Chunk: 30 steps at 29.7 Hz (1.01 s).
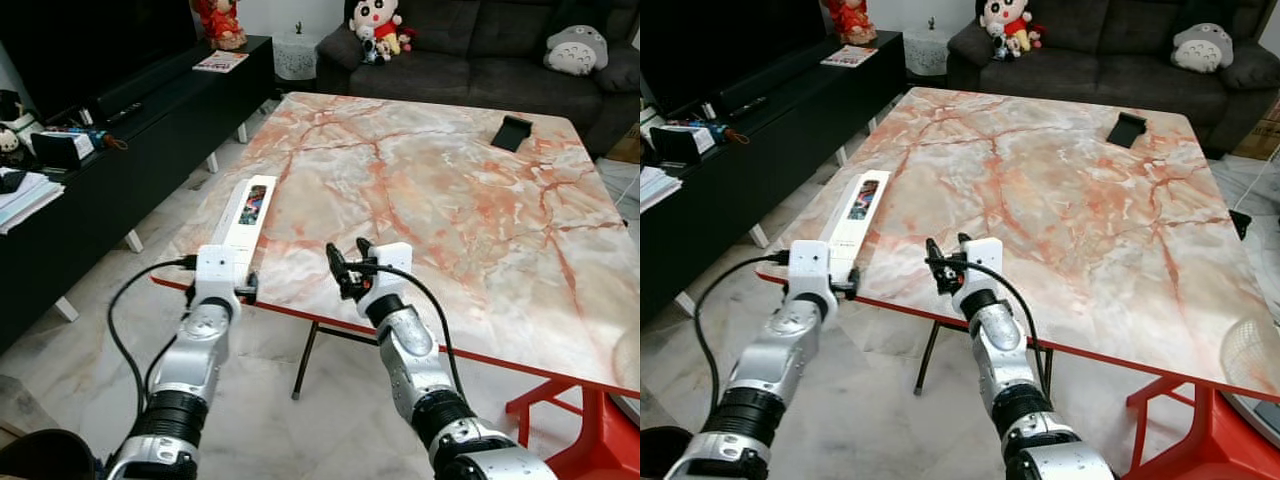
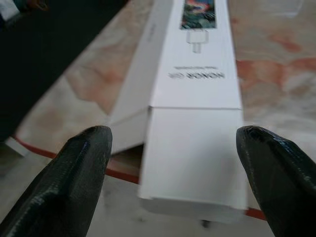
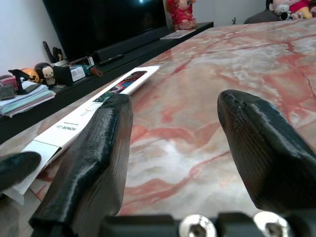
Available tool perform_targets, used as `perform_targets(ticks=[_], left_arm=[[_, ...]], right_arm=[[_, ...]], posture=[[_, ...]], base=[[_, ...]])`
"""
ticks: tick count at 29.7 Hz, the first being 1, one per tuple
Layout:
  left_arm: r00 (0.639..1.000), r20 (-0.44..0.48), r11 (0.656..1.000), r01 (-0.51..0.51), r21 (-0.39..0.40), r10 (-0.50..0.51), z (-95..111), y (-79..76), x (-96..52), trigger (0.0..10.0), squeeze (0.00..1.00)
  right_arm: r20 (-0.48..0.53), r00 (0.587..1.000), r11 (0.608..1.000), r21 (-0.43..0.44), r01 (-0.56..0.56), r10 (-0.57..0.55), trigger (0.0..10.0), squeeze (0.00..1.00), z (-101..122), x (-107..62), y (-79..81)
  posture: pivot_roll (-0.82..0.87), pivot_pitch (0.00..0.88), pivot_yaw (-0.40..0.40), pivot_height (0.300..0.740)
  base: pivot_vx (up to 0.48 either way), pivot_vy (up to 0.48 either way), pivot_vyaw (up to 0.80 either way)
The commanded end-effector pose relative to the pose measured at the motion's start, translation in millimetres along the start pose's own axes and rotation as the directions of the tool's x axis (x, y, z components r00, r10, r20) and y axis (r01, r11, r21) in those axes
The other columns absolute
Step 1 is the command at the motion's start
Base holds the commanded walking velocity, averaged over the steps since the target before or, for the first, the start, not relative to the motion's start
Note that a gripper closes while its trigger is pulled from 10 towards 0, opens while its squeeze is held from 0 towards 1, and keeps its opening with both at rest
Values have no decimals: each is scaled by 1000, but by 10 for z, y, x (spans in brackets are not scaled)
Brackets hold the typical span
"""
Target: Picking trash to rubbish bin
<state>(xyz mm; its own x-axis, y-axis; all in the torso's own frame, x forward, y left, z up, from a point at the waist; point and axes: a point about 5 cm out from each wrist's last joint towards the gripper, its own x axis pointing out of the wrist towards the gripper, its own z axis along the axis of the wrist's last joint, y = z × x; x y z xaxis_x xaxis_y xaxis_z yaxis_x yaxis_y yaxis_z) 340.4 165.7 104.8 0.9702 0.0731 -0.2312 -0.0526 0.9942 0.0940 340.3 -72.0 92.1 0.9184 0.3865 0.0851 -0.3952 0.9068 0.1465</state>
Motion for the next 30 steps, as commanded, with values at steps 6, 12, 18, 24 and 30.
perform_targets(ticks=[6,12,18,24,30], left_arm=[[999,32,1000,2,6,-2,70,55,4,10000,1000],[991,49,992,127,-26,-126,68,-6,-11,10000,1000],[996,39,997,74,5,-74,65,101,0,10000,1000],[998,31,998,56,15,-57,42,188,-2,10000,0],[997,2,997,76,-4,-76,-35,185,-10,10000,0]], right_arm=[[2,1000,1000,-2,3,-3,10000,0,-5,-7,1],[2,1000,1000,-5,3,-3,10000,0,5,0,-4],[-3,1000,1000,-9,5,-5,10000,0,1,-2,-11],[-5,1000,1000,-7,-1,1,10000,0,-8,-3,7],[-4,1000,1000,-9,-1,1,10000,0,1,3,2]], posture=[[-7,0,5,740],[-9,0,1,740],[-5,0,-1,740],[-1,0,-4,740],[-1,0,-6,740]], base=[[0,0,0],[0,0,0],[0,0,0],[0,0,0],[0,0,0]])
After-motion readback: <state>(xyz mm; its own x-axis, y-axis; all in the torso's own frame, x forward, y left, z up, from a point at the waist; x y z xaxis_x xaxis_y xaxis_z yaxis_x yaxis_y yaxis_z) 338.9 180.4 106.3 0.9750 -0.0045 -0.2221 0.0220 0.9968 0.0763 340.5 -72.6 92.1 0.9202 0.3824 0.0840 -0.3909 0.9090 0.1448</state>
